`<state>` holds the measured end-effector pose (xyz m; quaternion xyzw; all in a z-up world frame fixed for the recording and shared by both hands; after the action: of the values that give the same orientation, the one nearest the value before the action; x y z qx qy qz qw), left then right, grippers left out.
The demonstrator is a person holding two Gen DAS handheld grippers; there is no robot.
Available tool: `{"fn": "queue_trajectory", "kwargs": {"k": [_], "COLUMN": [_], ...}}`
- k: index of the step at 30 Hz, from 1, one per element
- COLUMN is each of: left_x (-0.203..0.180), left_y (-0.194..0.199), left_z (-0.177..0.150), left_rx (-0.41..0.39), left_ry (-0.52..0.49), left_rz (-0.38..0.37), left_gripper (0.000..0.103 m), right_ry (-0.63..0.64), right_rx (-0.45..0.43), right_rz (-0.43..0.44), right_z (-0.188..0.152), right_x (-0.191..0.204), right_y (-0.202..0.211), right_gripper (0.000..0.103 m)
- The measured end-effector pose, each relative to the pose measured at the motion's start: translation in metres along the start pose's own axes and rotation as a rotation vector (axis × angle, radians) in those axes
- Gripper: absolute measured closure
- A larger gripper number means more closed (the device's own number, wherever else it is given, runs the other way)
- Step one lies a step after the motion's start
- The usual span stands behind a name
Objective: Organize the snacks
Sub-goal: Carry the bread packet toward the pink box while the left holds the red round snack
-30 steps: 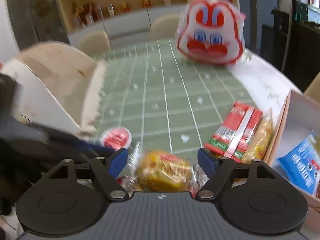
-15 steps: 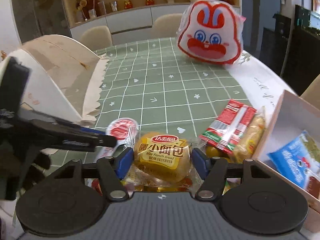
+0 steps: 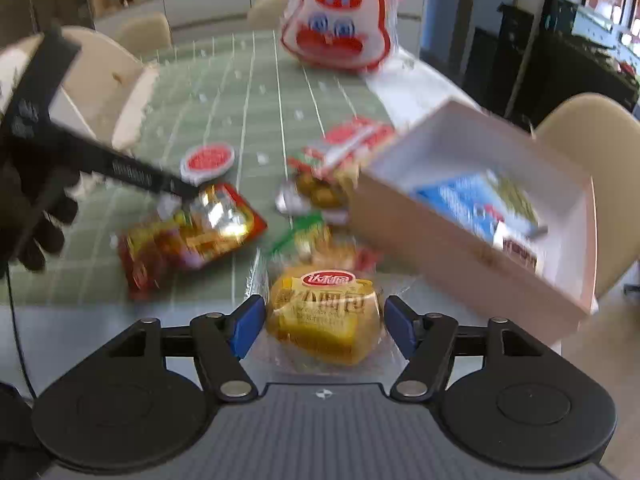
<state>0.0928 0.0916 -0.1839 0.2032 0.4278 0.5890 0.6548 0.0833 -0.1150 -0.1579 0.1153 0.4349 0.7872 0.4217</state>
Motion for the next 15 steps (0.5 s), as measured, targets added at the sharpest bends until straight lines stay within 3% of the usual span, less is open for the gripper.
{"fn": "queue_trajectory", "kwargs": {"k": [8,12,15], "left_x": [0.007,0.021,0.023], "left_y": [0.002,0.007,0.006], "left_z": [-0.003,-0.003,0.000], "left_rx": [0.006,0.002,0.003], "left_ry": [0.004,-0.001,-0.003], "left_rz": [0.006,0.043,0.021], "left_gripper": [0.071,0.069,0.071], "right_ry": [0.077,0.122,0.086], "right_rx": [0.032,-0.018,-0.029], "right_rz": [-0.046,-0.142,-0.137], "right_z": [-0.024,-0.024,-0.023], "right_x": [-0.004,-0.017,-0.023], "right_y": [-0.001,0.006,0.009], "right_gripper": [0.033,0.033,0.033]}}
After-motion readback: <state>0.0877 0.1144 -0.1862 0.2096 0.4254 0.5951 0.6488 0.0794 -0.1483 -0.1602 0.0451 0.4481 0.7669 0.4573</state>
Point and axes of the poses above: each gripper's, at about its wrist camera, not at the fingertips, and y roughly against the way its jaws point, x to its left, z to its top, the point moved 9 cm from there along -y, roughly the way its jaws point, and after that the axes turned 13 degrees about -z, right-handed, at the moved point
